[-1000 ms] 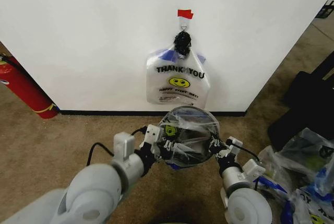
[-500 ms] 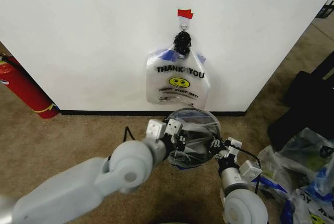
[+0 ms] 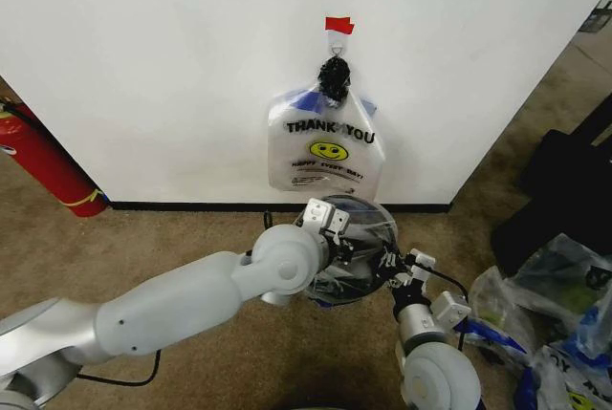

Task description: Pick up the garbage bag from the wall and place it over the trash bin.

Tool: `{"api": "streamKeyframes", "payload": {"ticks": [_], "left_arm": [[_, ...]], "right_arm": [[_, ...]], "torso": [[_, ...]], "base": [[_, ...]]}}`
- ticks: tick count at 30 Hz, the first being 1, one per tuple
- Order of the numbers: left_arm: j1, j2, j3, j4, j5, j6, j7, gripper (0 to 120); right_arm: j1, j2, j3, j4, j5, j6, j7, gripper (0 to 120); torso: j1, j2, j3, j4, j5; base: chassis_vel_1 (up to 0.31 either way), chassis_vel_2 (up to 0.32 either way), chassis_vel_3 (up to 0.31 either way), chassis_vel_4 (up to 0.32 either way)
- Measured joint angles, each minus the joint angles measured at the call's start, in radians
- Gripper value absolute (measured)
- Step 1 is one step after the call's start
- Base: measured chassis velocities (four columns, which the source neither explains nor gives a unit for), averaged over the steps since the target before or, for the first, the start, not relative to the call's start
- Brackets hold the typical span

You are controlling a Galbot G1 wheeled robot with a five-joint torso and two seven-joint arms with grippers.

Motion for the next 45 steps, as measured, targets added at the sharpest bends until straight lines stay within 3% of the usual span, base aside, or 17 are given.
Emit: {"api": "streamKeyframes", "payload": {"ticks": [8, 18, 39, 45], "left_arm": [[-0.044, -0.092, 0.072, 0.115, 0.045, -0.001, -0.022, 0], [-0.037, -0.142, 0.122, 0.273, 0.124, 0.006, -0.002, 0], [-0.037, -0.202, 0.176, 0.43, 0.177, 0.02, 0.031, 0], [-0.036, -0.195, 0.18, 0.439, 0.179, 0.021, 0.033, 0]], "right_arm": [[-0.003, -0.001, -0.001, -0.003, -0.004, 0.005, -0.013, 0], [-0.006, -0.006, -0.004, 0.009, -0.002, 0.005, -0.027, 0], [-0.023, -0.006, -0.028, 0.031, 0.0, -0.004, -0.052, 0], [-0.029, -0.008, -0.03, 0.041, 0.013, -0.009, -0.052, 0]], "torso": [[0.0, 0.0, 0.0, -0.0002, 0.0001], [0.0, 0.0, 0.0, -0.0001, 0.0], [0.0, 0.0, 0.0, -0.0002, 0.0], [0.0, 0.0, 0.0, -0.0002, 0.0]], "base": [[0.0, 0.0, 0.0, 0.0], [0.0, 0.0, 0.0, 0.0], [0.0, 0.0, 0.0, 0.0], [0.0, 0.0, 0.0, 0.0]]}}
